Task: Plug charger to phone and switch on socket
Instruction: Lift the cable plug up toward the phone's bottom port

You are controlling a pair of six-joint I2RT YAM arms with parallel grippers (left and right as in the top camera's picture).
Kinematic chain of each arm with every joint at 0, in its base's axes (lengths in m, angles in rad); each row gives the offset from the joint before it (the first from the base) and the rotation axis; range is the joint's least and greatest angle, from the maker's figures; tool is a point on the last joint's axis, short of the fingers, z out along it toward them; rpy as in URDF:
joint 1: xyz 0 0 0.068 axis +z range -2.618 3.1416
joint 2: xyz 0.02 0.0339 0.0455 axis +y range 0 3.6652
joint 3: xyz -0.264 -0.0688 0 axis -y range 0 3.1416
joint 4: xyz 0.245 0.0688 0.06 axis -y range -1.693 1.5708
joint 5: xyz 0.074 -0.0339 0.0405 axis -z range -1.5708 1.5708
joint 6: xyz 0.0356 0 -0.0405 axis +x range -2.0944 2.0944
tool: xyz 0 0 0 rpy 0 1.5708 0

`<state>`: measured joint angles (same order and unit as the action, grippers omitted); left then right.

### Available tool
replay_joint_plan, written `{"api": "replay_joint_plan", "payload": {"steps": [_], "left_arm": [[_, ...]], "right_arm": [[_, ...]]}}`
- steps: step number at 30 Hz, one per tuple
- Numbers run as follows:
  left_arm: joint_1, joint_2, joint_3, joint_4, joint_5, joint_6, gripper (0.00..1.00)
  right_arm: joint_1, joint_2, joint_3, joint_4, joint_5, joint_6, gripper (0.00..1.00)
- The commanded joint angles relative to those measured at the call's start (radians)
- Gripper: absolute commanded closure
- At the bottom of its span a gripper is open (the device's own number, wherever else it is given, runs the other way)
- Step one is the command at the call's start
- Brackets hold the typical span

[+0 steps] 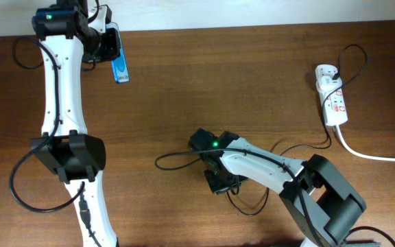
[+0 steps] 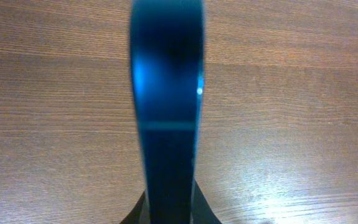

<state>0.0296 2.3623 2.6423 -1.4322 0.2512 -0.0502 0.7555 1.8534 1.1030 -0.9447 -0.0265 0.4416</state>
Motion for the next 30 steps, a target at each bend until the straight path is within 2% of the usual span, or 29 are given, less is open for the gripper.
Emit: {"api": "replay_joint_plan", "payload": {"steps": [1, 7, 9, 10, 12, 14, 17, 19, 23, 25, 28, 30], "left_arm": [[0.006, -0.002, 0.010, 0.003, 0.015, -0.002, 1.00], [0.006, -0.002, 0.010, 0.003, 0.029, -0.002, 1.00], [0.006, -0.002, 0.010, 0.011, 0.228, 0.132, 1.00], [0.006, -0.002, 0.010, 0.017, 0.374, 0.184, 1.00], [0.006, -0.002, 0.010, 0.025, 0.472, 0.184, 1.00], [0.006, -0.002, 0.010, 0.039, 0.621, 0.188, 1.00], [0.006, -0.002, 0.010, 0.072, 0.749, 0.187, 1.00], [0.006, -0.002, 0.010, 0.118, 0.865, 0.187, 1.00], [0.006, -0.002, 0.010, 0.138, 1.145, 0.187, 1.00], [0.006, -0.002, 0.010, 0.138, 1.266, 0.185, 1.00], [0.003, -0.002, 0.010, 0.138, 1.280, 0.128, 1.00], [0.001, -0.002, 0.010, 0.138, 1.279, 0.072, 1.00]], "right_arm": [[-0.004, 0.008, -0.010, 0.000, -0.003, 0.000, 0.86], [-0.005, 0.008, -0.009, 0.000, -0.003, 0.000, 0.92], [-0.005, 0.008, 0.013, -0.008, -0.003, 0.000, 0.95], [-0.005, 0.004, 0.087, -0.019, -0.003, 0.001, 0.95], [-0.005, 0.003, 0.211, -0.063, -0.002, 0.000, 0.95], [-0.005, 0.000, 0.394, -0.164, 0.025, -0.001, 0.96], [-0.005, -0.016, 0.656, -0.337, 0.066, -0.019, 0.96], [-0.005, -0.032, 0.721, -0.370, 0.065, -0.019, 0.96], [-0.058, -0.114, 0.776, -0.333, 0.052, -0.018, 0.96], [-0.107, -0.133, 0.777, -0.269, -0.033, -0.019, 0.96], [-0.121, -0.134, 0.777, -0.116, -0.159, -0.050, 0.96], [-0.121, -0.134, 0.777, -0.075, -0.159, -0.050, 0.96]]}}
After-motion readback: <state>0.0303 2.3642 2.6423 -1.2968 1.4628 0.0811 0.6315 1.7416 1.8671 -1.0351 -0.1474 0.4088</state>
